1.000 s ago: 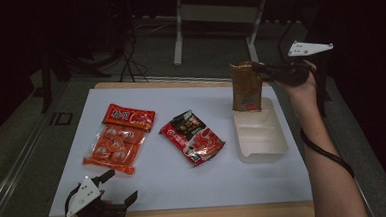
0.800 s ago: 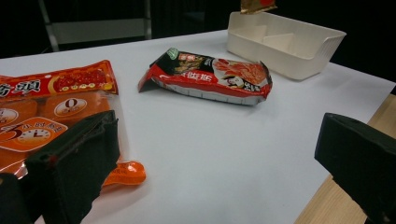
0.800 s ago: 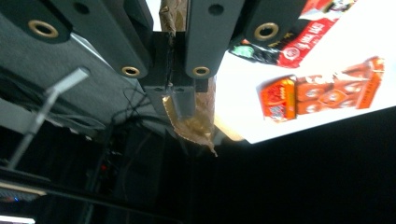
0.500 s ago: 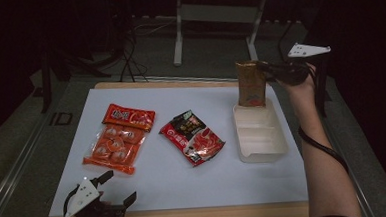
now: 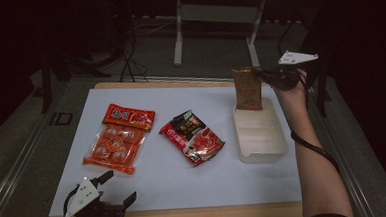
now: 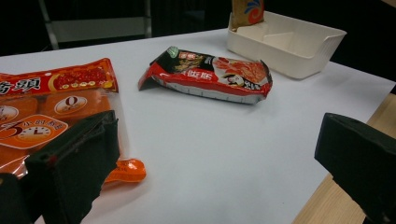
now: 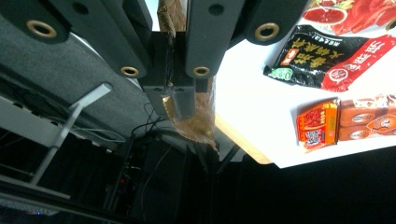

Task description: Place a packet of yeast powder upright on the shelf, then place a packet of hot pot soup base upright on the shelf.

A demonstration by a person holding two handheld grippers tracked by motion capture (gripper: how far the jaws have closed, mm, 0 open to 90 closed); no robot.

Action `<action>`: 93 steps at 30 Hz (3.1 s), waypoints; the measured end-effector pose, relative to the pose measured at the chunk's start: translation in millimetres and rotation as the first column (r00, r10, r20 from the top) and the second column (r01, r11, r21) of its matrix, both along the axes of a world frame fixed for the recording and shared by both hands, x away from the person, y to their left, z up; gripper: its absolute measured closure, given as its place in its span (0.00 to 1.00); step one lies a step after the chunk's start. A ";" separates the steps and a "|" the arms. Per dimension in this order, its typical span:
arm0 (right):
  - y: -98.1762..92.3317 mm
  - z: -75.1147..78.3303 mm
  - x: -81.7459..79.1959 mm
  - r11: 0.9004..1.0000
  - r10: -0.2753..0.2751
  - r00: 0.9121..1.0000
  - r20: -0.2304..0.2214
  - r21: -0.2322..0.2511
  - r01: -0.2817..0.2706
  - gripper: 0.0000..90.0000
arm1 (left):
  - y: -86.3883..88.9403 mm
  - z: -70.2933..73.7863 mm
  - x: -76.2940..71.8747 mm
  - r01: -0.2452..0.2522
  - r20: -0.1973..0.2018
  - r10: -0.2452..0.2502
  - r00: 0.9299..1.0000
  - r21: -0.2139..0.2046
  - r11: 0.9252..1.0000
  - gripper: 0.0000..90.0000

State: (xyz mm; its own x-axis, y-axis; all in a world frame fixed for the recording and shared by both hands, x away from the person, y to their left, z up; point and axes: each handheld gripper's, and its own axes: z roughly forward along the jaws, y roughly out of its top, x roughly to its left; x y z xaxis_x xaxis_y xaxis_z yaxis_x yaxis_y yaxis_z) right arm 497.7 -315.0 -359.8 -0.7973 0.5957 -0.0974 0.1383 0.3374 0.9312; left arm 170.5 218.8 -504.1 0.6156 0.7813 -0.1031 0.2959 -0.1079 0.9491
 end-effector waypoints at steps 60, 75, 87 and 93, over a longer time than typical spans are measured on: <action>27.1 6.5 -101.9 0.995 -0.033 0.991 -0.128 0.090 0.044 0.25 | -12.9 3.8 9.6 0.070 0.053 -0.070 0.996 -0.008 0.997 0.01; 27.0 -17.2 -166.2 0.980 0.048 0.991 -0.127 0.196 -0.022 0.15 | -40.1 9.2 18.8 0.167 -0.073 -0.166 0.983 -0.003 0.986 0.03; 23.1 -44.8 -216.7 0.979 0.062 0.992 -0.112 0.201 -0.038 0.16 | -65.3 13.7 39.5 0.224 -0.147 -0.221 0.964 0.004 0.975 0.03; 20.0 -54.1 -231.4 0.983 0.034 0.993 -0.113 0.181 -0.013 0.16 | -74.7 18.4 48.9 0.255 -0.150 -0.251 0.956 0.009 0.967 0.03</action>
